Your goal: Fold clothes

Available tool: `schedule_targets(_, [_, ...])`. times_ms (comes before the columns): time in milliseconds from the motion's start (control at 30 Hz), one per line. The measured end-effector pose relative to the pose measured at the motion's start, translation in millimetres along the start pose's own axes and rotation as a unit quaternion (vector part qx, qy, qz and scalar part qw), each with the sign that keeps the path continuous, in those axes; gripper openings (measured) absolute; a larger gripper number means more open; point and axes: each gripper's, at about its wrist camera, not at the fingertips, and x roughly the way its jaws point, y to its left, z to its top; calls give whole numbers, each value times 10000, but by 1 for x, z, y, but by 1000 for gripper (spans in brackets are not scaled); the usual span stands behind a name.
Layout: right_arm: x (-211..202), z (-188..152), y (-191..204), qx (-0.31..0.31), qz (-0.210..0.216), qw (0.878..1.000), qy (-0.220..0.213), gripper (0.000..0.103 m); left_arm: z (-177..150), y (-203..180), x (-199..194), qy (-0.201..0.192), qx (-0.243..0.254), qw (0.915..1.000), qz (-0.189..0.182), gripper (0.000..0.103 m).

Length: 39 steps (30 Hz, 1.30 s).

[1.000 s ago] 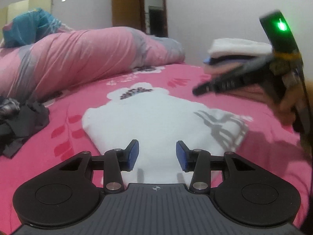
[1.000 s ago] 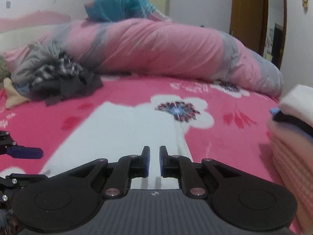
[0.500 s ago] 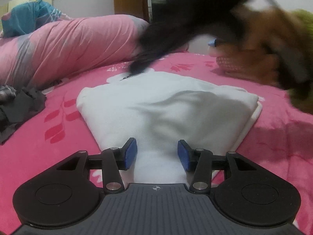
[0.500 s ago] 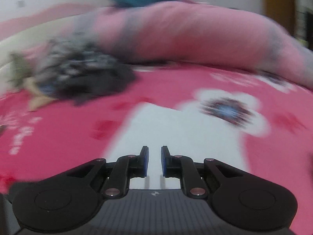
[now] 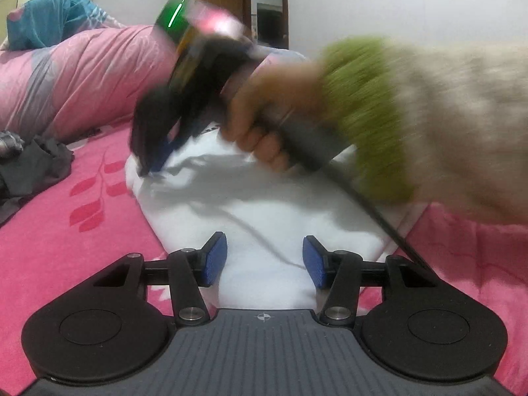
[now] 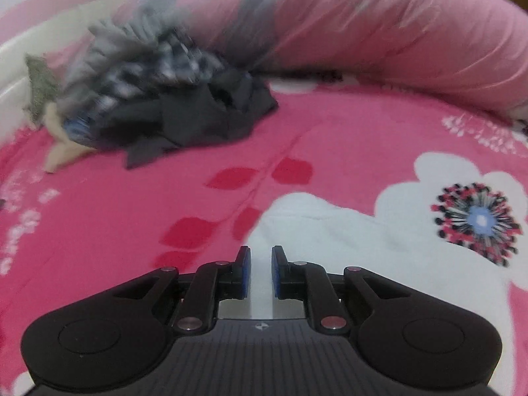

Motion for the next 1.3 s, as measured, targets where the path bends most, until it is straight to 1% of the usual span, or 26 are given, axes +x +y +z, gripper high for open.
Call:
schedule_targets(33, [15, -1, -6, 39, -88, 9999, 34, 13, 0, 0, 0, 9, 4, 10000, 15, 51])
schedule_targets(100, [20, 9, -20, 429, -51, 9990, -69, 13, -1, -1, -1, -3, 26, 10000, 19, 51])
schedule_targets(133, [16, 14, -27, 663, -101, 9976, -153, 14, -1, -2, -2, -9, 48, 10000, 31, 51])
schedule_targets(200, [6, 19, -40, 915, -410, 9942, -391, 14, -1, -2, -1, -7, 67, 10000, 40, 51])
schedule_targets(267, [-8, 20, -52, 1126, -694, 9897, -540, 15, -1, -2, -1, -5, 85, 10000, 49, 51])
schedule_targets(300, [-20, 18, -57, 1205, -720, 9884, -580, 15, -1, -2, -1, -4, 83, 10000, 46, 51])
schedule_targets(367, [-46, 10, -64, 1265, -549, 9879, -706, 16, -1, -2, -2, -4, 83, 10000, 46, 51])
schedule_targets(400, [-57, 5, -68, 1311, -398, 9878, -738, 21, -1, -3, -3, -7, 87, 10000, 49, 51])
schedule_targets(433, [-63, -1, -76, 1401, -294, 9878, -619, 26, -1, -3, -3, -9, 90, 9999, 51, 51])
schedule_targets(467, [-65, -8, -86, 1507, -227, 9874, -433, 35, -1, -2, -3, -8, 90, 9999, 49, 51])
schedule_targets(500, [-68, -15, -95, 1613, -161, 9865, -246, 37, -1, -2, -2, -5, 92, 9999, 47, 51])
schedule_targets(533, [-67, -22, -106, 1718, -293, 9847, -59, 33, -1, -2, -2, -3, 95, 9999, 45, 51])
schedule_targets(567, [-65, -30, -118, 1857, -415, 9817, 18, 20, -1, -2, -2, -1, 97, 9999, 43, 52])
schedule_targets(600, [-67, -35, -132, 2093, -420, 9769, -43, 14, 0, -1, -1, 8, 107, 9999, 48, 52])
schedule_targets(633, [-74, -39, -144, 2395, -501, 9695, -176, 13, 0, -2, -1, 13, 128, 9999, 62, 52])
schedule_targets(700, [-98, -45, -157, 2702, -937, 9566, -554, 19, 0, -3, 0, 25, 179, 9998, 102, 52])
schedule_targets(767, [-129, -56, -157, 2648, -1206, 9524, -905, 19, 0, -4, 0, 33, 207, 9997, 123, 52])
schedule_targets(833, [-163, -79, -154, 2703, -1059, 9491, -1221, 21, 1, -4, 0, 53, 198, 9997, 118, 52])
schedule_targets(867, [-180, -94, -151, 2783, -943, 9460, -1366, 24, 2, -4, 0, 63, 192, 9997, 116, 52])
schedule_targets(933, [-206, -130, -143, 2935, -790, 9400, -1552, 27, 6, -2, -2, 110, 122, 9998, 95, 52])
schedule_targets(1000, [-229, -168, -135, 3109, -657, 9330, -1691, 30, 12, -2, -6, 183, 167, 9996, 116, 52])
schedule_targets(1067, [-241, -206, -130, 3402, -527, 9212, -1813, 30, 21, -6, -10, 230, 328, 9988, 281, 53])
schedule_targets(1100, [-244, -219, -130, 3507, -443, 9158, -1904, 30, 26, -9, -10, 224, 393, 9983, 370, 53])
schedule_targets(1200, [-253, -254, -133, 3774, -175, 8992, -2208, 31, 44, -21, -6, 187, 574, 9975, 377, 54])
schedule_targets(1267, [-253, -265, -134, 3806, -34, 8939, -2369, 31, 55, -34, 3, 173, 748, 9965, 330, 54])
schedule_targets(1300, [-251, -266, -135, 3759, 31, 8948, -2407, 31, 59, -42, 10, 174, 853, 9957, 301, 54])
